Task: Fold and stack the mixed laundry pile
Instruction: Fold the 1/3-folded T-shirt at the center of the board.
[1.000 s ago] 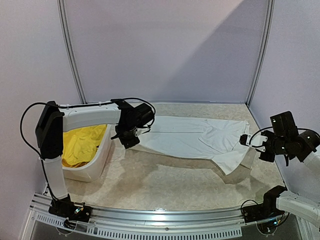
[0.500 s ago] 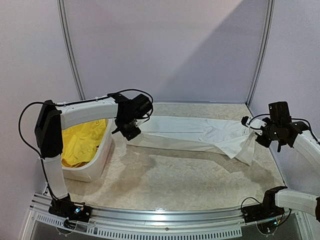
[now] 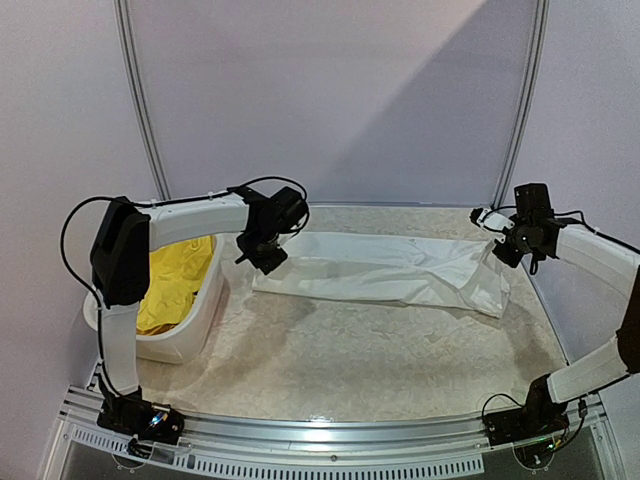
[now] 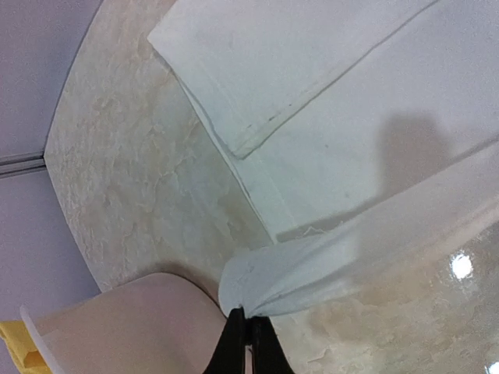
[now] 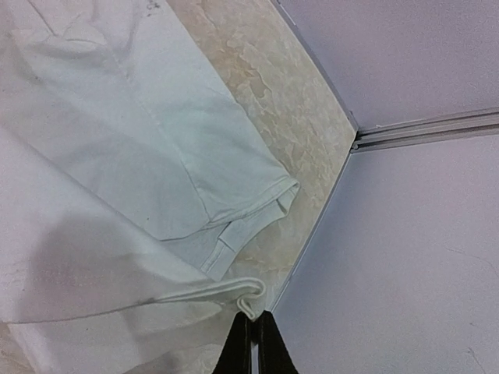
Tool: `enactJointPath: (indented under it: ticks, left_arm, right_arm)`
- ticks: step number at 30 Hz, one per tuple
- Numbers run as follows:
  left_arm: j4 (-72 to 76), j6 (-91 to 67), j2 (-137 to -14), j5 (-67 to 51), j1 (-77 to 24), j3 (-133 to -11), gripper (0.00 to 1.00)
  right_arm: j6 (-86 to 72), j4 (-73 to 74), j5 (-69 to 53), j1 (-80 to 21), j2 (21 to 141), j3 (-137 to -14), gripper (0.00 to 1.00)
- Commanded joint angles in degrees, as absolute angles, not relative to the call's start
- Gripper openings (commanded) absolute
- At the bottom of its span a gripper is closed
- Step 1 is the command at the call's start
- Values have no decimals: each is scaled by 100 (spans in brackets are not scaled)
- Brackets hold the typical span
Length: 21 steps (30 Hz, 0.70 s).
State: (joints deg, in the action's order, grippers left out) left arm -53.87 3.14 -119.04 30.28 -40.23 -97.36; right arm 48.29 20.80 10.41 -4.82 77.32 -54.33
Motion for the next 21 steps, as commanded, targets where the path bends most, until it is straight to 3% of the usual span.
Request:
enactJointPath:
  ticks: [1,21]
  left_arm:
    - [-5324,234,-12144,2999,-3890,-10000,0]
    - [-5234,361,-12708,2816,-3648,-10508,0]
  right_arm:
    - [4809,1621,1261,-422,8121,-5734,0]
    - [4715,1074,1491,-360,9471,-6373,0]
